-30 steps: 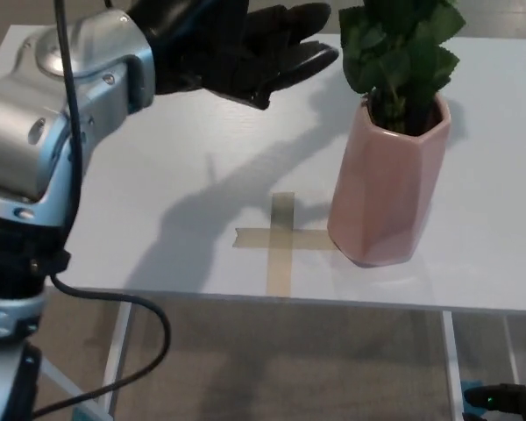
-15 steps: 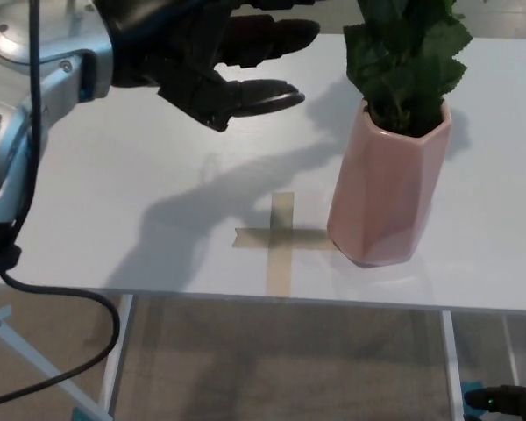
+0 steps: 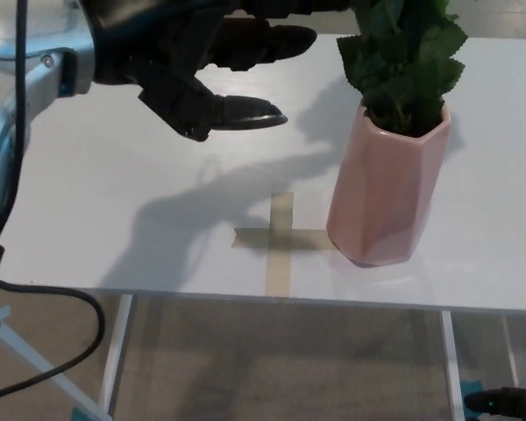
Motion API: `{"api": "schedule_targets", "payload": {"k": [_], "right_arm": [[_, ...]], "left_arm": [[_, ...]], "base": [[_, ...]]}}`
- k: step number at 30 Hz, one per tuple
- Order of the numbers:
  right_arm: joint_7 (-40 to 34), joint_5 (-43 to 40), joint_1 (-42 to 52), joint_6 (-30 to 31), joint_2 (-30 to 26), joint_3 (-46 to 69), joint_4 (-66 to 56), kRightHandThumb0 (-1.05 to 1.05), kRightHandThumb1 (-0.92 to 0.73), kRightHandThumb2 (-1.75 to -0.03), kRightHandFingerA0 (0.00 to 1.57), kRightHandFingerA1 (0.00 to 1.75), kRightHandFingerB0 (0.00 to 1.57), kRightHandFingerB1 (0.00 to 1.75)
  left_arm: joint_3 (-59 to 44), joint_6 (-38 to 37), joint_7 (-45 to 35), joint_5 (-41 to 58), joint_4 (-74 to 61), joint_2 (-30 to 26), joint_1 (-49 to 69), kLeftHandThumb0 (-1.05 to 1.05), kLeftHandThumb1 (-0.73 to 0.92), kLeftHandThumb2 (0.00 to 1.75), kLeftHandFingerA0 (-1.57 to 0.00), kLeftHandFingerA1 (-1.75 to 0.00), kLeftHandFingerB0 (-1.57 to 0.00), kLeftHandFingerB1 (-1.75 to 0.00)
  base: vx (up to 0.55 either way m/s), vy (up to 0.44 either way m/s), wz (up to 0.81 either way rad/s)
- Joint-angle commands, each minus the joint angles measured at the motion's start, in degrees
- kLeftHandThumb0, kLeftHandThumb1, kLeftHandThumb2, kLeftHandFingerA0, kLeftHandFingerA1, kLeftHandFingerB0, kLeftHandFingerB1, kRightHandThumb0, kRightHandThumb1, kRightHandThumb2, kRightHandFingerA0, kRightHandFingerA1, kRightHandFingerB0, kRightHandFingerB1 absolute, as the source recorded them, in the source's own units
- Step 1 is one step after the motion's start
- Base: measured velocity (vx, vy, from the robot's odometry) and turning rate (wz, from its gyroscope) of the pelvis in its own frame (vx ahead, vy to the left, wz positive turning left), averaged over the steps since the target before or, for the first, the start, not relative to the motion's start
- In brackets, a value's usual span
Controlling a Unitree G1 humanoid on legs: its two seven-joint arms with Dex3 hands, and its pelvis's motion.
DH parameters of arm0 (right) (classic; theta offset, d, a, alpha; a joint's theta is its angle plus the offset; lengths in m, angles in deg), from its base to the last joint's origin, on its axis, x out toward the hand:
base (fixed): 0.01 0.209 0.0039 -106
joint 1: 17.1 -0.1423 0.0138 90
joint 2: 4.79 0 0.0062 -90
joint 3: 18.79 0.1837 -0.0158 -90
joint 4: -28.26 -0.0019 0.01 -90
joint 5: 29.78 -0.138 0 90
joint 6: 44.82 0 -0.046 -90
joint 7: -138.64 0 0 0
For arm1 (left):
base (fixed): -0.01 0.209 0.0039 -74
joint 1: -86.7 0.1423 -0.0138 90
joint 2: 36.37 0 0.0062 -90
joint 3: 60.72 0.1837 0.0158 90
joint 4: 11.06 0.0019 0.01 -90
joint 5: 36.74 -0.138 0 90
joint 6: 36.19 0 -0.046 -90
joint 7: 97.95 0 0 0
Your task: Use the left hand to pick up the rose and then lift and insert it into the pink vase.
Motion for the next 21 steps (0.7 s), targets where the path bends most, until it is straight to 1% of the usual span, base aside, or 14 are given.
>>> {"api": "schedule_targets", "payload": {"k": [1, 3, 4, 5, 8, 9, 10, 11, 14, 15, 16, 19, 20, 21], "right_arm": [[0.2, 0.0, 0.7, 0.1, -0.2, 0.1, 0.3, -0.35, -0.66, -0.60, 0.60, 0.41, 0.57, 0.40], [0.2, 0.0, 0.7, 0.1, -0.2, 0.1, 0.3, -0.35, -0.66, -0.60, 0.60, 0.41, 0.57, 0.40], [0.1, 0.0, 0.9, -0.1, -0.2, 0.1, 0.4, -0.39, -0.55, -0.90, 0.56, 0.59, 0.48, 0.54], [0.0, 0.1, 1.0, -0.1, -0.1, 0.1, 0.4, -0.39, -0.55, -0.90, 0.56, 0.59, 0.48, 0.54], [0.0, 0.1, 1.0, -0.1, -0.1, 0.1, 0.4, -0.39, -0.55, -0.90, 0.56, 0.59, 0.48, 0.54], [0.2, 0.1, 1.2, -0.2, -0.1, 0.0, 0.4, -0.38, -0.55, -0.90, 0.57, 0.60, 0.49, 0.55], [0.2, 0.2, 1.3, -0.3, -0.1, 0.0, 0.4, -0.38, -0.55, -0.90, 0.57, 0.60, 0.49, 0.55], [0.1, 0.2, 1.2, -0.1, -0.1, -0.1, 0.4, -0.38, -0.55, -0.91, 0.58, 0.60, 0.48, 0.55], [0.1, 0.1, 1.0, 0.2, 0.0, 0.1, 0.4, -0.37, -0.55, -0.91, 0.58, 0.60, 0.47, 0.55], [0.1, 0.1, 0.9, 0.2, 0.0, 0.1, 0.4, -0.37, -0.55, -0.91, 0.58, 0.60, 0.47, 0.55], [0.1, 0.1, 0.9, 0.2, 0.0, 0.0, 0.4, -0.37, -0.54, -0.91, 0.58, 0.61, 0.47, 0.55], [0.3, 0.2, 0.8, 0.4, 0.0, 0.0, 0.5, -0.37, -0.54, -0.91, 0.58, 0.61, 0.47, 0.55], [0.3, 0.1, 0.8, 0.4, 0.0, 0.1, 0.4, -0.37, -0.55, -0.91, 0.58, 0.60, 0.47, 0.55], [0.3, 0.0, 0.8, 0.4, 0.1, 0.1, 0.4, -0.37, -0.55, -0.91, 0.58, 0.60, 0.47, 0.55]], "left_arm": [[1.6, -3.6, -6.1, -2.4, 0.3, -3.2, 1.4, -0.85, 0.49, 0.62, 0.00, -0.20, -0.01, -0.23], [1.6, -3.8, -6.3, -2.5, 0.4, -3.3, 1.4, -0.85, 0.49, 0.62, 0.00, -0.20, -0.01, -0.23], [5.0, -4.2, -10.2, -5.1, -0.9, -6.7, 0.1, -0.75, 0.43, 0.83, -0.02, -0.13, -0.15, -0.36], [6.6, -4.4, -12.0, -6.2, -1.5, -8.2, -0.4, -0.75, 0.43, 0.83, -0.02, -0.13, -0.15, -0.36], [7.0, -4.6, -12.0, -6.0, -1.4, -8.6, -0.7, -0.75, 0.43, 0.83, -0.02, -0.13, -0.15, -0.36], [8.3, -3.6, -13.6, -6.5, -1.6, -9.6, -1.6, -0.84, 0.48, 0.60, 0.00, -0.15, -0.35, -0.34], [8.9, -3.1, -14.3, -6.7, -1.6, -10.1, -2.1, -0.84, 0.48, 0.60, 0.00, -0.15, -0.35, -0.34], [9.5, -2.9, -14.8, -7.2, -1.7, -10.6, -2.2, -0.81, 0.45, 0.80, 0.00, 0.00, -0.34, -0.43], [10.1, -4.4, -15.7, -8.2, -2.1, -11.6, -1.3, -0.81, 0.44, 0.82, 0.00, -0.02, -0.34, -0.44], [10.1, -4.4, -15.8, -8.2, -2.1, -11.6, -1.2, -0.81, 0.44, 0.82, 0.00, -0.02, -0.34, -0.44], [9.9, -4.3, -15.9, -8.4, -2.2, -11.7, -1.1, -0.84, 0.42, 0.66, -0.01, -0.15, -0.35, -0.38], [8.8, -5.2, -15.8, -8.5, -1.7, -11.5, 0.4, -0.83, 0.51, 0.61, 0.00, -0.19, -0.34, -0.34], [8.2, -5.4, -15.6, -8.5, -2.0, -11.7, 1.0, -0.78, 0.43, 0.82, 0.00, -0.05, -0.28, -0.43], [8.0, -5.5, -15.5, -8.5, -2.2, -11.8, 1.4, -0.82, 0.45, 0.82, 0.00, -0.01, -0.24, -0.40]], "base": [[0.00, 0.000, 0.00], [0.00, 0.000, 0.00], [0.00, 0.000, 0.00], [0.00, 0.000, 0.00], [0.00, 0.000, 0.00], [0.00, 0.000, 0.00], [0.00, 0.000, 0.00], [0.00, 0.000, 0.00], [0.00, 0.000, 0.00], [0.00, 0.000, 0.00], [0.00, 0.000, 0.00], [0.00, 0.000, 0.00], [0.00, 0.000, 0.00], [0.00, 0.000, 0.00]]}}
